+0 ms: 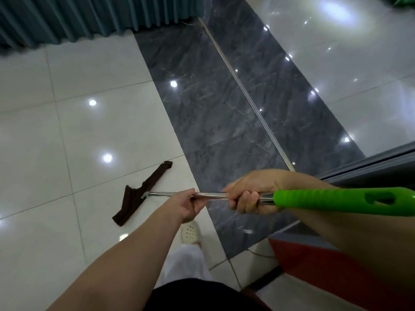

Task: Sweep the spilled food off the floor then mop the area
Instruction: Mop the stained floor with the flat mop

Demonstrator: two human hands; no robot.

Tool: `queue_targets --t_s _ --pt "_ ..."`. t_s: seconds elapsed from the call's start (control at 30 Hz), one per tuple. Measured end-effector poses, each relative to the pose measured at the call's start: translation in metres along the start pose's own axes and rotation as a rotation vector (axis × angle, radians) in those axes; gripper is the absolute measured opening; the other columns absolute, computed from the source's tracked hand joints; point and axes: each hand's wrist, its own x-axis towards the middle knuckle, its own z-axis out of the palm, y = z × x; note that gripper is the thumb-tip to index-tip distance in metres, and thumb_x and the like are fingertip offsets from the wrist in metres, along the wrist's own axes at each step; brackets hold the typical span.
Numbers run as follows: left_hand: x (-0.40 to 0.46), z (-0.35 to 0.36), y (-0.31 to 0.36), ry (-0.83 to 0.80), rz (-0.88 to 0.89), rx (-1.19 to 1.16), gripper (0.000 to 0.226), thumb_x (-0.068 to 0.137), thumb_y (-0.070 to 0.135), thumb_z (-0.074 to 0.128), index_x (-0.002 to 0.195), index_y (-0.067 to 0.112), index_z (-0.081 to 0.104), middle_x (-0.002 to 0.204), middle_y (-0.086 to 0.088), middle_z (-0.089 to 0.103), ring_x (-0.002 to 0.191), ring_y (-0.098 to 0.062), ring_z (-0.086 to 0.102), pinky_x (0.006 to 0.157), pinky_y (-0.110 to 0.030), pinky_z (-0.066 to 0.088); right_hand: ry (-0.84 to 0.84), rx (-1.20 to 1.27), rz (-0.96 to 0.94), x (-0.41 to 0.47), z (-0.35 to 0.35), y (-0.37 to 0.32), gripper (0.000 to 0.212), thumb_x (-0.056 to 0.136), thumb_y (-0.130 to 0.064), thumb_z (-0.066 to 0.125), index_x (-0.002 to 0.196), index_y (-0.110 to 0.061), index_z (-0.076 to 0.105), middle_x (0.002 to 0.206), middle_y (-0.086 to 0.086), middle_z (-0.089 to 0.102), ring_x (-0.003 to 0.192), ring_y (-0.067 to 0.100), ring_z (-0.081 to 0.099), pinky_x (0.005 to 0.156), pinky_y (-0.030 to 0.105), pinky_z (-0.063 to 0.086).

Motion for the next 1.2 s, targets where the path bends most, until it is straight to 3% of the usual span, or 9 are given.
queue_targets --t_s 0.17,0.3,0.4,0.53,0.7,0.83,0.97,1.13,1.2 --pt "0.006 0.02 0.044 0.012 0.045 -0.079 0.03 0.101 0.017 0.04 0.09 -0.009 0.052 0.084 -0.023 0.063 0.091 -0.031 0.065 0.074 -0.038 0.054 0.031 -0.212 0.017 0.004 -0.003 -0.066 0.008 0.093 0.0 0.034 0.094 -0.004 0.041 0.069 0.005 0.039 0.032 0.001 0.034 0.025 0.009 0.028" --pt "-0.001 0.03 0.069 0.04 0.115 -0.182 0.029 0.1 0.014 0.042 0.083 -0.008 0.051 0.078 -0.021 0.062 0.068 -0.032 0.07 0.049 -0.036 0.058 0.051 -0.383 0.021 0.008 0.007 -0.109 0.009 0.093 0.0 0.034 0.092 -0.007 0.04 0.067 0.005 0.044 0.032 0.001 0.033 0.025 0.009 0.027" --pt "-0.008 0.032 0.084 0.046 0.178 -0.305 0.028 0.098 0.012 0.045 0.079 -0.007 0.05 0.057 -0.021 0.064 0.039 -0.031 0.063 0.032 -0.035 0.05 0.046 -0.468 0.04 0.016 0.016 -0.138 0.012 0.095 -0.002 0.033 0.088 -0.009 0.04 0.066 0.004 0.044 0.034 0.001 0.031 0.026 0.009 0.026" --pt "-0.004 0.034 0.104 0.116 0.28 -0.439 0.027 0.097 0.012 0.049 0.074 -0.003 0.048 0.054 -0.015 0.057 0.032 -0.023 0.059 0.032 -0.031 0.05 0.004 -0.519 0.083 0.036 0.027 -0.175 0.018 0.096 -0.001 0.032 0.083 -0.01 0.04 0.063 0.004 0.043 0.031 0.001 0.032 0.027 0.007 0.025" --pt "0.019 0.046 0.125 0.208 0.422 -0.602 0.026 0.094 0.009 0.051 0.07 0.0 0.047 0.061 -0.011 0.047 0.048 -0.018 0.05 0.036 -0.024 0.051 -0.106 -0.514 0.199 0.057 0.024 -0.221 0.019 0.097 -0.004 0.033 0.08 -0.007 0.042 0.054 0.003 0.043 0.027 0.003 0.034 0.025 0.009 0.026" --pt "0.044 0.075 0.134 0.257 0.506 -0.678 0.023 0.094 0.008 0.05 0.072 0.002 0.047 0.06 -0.011 0.049 0.054 -0.017 0.048 0.038 -0.021 0.05 -0.166 -0.51 0.277 0.061 0.0 -0.258 0.04 0.099 -0.009 0.035 0.065 0.004 0.053 0.044 0.007 0.044 0.023 0.007 0.036 0.023 0.013 0.03" --pt "0.072 0.119 0.131 0.293 0.571 -0.8 0.025 0.094 0.01 0.048 0.071 0.003 0.046 0.041 -0.009 0.048 0.039 -0.018 0.053 0.038 -0.021 0.045 -0.161 -0.539 0.275 0.048 -0.032 -0.278 0.03 0.1 -0.01 0.036 0.075 -0.001 0.048 0.045 0.01 0.047 0.024 0.006 0.035 0.025 0.01 0.03" --pt "0.102 0.184 0.115 0.279 0.647 -0.903 0.027 0.097 0.009 0.043 0.07 0.004 0.044 0.029 -0.006 0.044 0.024 -0.014 0.048 0.033 -0.018 0.045 -0.141 -0.611 0.349 0.019 -0.085 -0.302 0.052 0.101 -0.013 0.038 0.056 0.006 0.055 0.037 0.005 0.041 0.021 0.005 0.033 0.026 0.008 0.03" --pt "0.106 0.21 0.108 0.26 0.646 -0.916 0.026 0.098 0.009 0.044 0.072 0.003 0.045 0.034 -0.007 0.048 0.029 -0.014 0.052 0.033 -0.02 0.048 -0.112 -0.658 0.376 0.005 -0.101 -0.311 0.051 0.1 -0.015 0.04 0.055 0.006 0.054 0.038 0.002 0.036 0.021 0.005 0.033 0.026 0.008 0.03"
